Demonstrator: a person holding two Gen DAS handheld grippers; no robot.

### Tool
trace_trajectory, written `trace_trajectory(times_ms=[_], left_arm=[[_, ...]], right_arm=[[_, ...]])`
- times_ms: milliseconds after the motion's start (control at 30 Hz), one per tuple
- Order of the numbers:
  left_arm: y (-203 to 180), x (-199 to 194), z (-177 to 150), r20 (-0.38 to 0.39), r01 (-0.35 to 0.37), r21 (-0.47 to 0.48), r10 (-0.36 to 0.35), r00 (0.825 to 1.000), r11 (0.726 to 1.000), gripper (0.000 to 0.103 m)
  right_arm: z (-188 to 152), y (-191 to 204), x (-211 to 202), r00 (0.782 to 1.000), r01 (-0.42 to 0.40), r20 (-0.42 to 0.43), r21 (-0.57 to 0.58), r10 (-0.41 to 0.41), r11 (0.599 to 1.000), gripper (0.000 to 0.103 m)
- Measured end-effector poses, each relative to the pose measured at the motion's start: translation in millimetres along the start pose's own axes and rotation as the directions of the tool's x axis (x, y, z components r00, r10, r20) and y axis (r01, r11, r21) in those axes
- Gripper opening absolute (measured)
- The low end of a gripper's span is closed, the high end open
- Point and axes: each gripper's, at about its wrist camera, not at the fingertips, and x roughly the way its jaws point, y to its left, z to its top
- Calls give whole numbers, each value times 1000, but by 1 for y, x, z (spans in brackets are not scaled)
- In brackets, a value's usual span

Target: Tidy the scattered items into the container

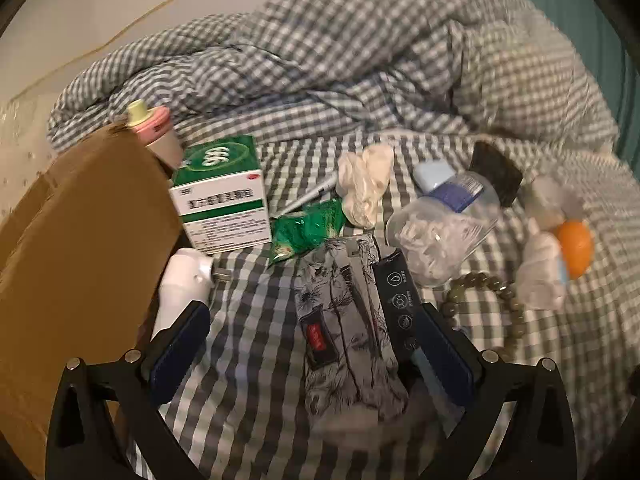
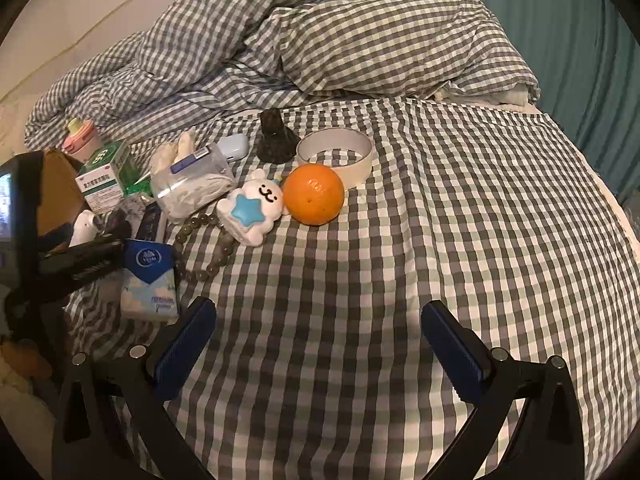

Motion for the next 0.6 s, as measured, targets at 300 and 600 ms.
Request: trace_trajectory(times_ms=[300,600], left_arm=[[-21,52,9,-105,102,-16,-104,989,995,58],[8,-9,21,-10,177,-49,-177,984,983,32]], right_arm=[[5,-1,8,1000,10,-14,0,-10,1000,103],[18,14,13,999,-35,-7,-23,34,999,103]])
